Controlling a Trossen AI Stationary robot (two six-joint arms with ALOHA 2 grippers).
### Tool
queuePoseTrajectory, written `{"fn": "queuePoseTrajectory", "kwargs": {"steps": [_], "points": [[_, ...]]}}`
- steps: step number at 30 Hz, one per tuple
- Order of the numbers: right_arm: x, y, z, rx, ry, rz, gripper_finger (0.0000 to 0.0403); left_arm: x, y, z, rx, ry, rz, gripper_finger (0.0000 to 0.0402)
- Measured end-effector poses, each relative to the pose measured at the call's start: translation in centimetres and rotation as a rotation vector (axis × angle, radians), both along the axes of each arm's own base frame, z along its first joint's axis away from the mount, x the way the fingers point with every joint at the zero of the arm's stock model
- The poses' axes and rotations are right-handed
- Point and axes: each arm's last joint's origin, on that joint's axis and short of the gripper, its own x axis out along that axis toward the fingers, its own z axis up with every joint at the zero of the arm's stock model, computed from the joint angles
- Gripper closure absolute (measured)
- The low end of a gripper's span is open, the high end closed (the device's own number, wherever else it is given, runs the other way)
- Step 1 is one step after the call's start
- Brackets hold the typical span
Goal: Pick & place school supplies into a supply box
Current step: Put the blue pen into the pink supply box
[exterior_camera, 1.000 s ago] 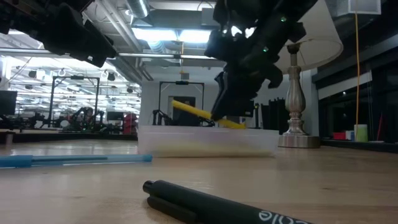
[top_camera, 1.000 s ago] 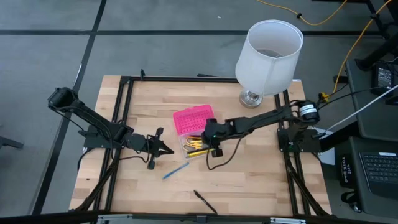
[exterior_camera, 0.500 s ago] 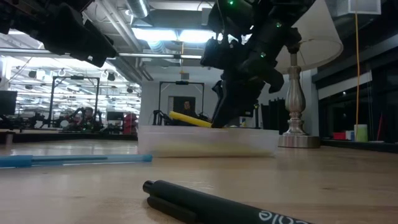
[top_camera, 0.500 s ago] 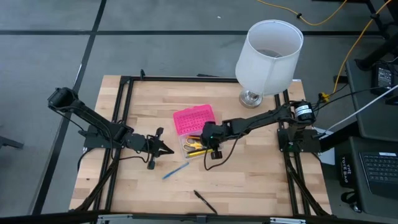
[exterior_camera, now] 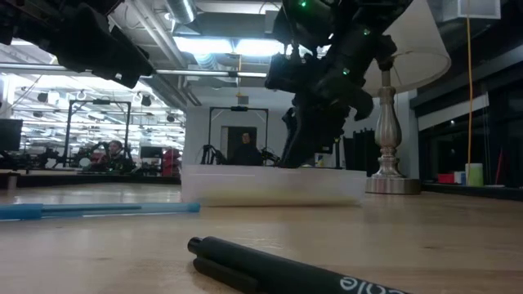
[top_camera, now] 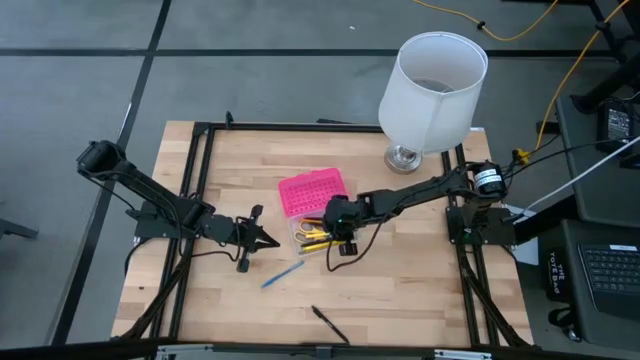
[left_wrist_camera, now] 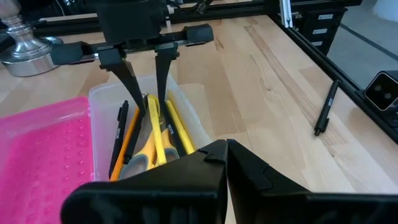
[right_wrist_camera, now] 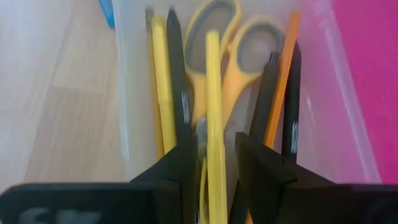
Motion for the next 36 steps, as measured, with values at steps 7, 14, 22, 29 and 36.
{"fn": "queuePoseTrajectory", "kwargs": {"steps": [7,14,22,29,36], "points": [[-0.7,0.7,2.5,-0.010,0.014,0.031,0.0296,0.0,0.0,0.0,-0.059,0.008,0.013,0.0398],[-4.0,1.6,5.0,-0.110,-0.130,-0.026,0.0370,0.0,0.0,0.0,-0.060,0.006,0.015,0.0398],[-8.8,2.2,3.9,-0.055,-0.460,-0.051,0.0377,0.0,0.0,0.1,-0.108,0.005,0.041,0.0398],[-11.1,2.3,2.5,0.079,-0.687,-0.108,0.0381,0.2,-0.1,0.5,-0.206,0.048,0.083,0.0398],[-11.5,2.0,1.9,0.097,-0.686,-0.139,0.0396,1.0,-0.7,3.0,-0.239,0.259,0.221,0.0398]]}}
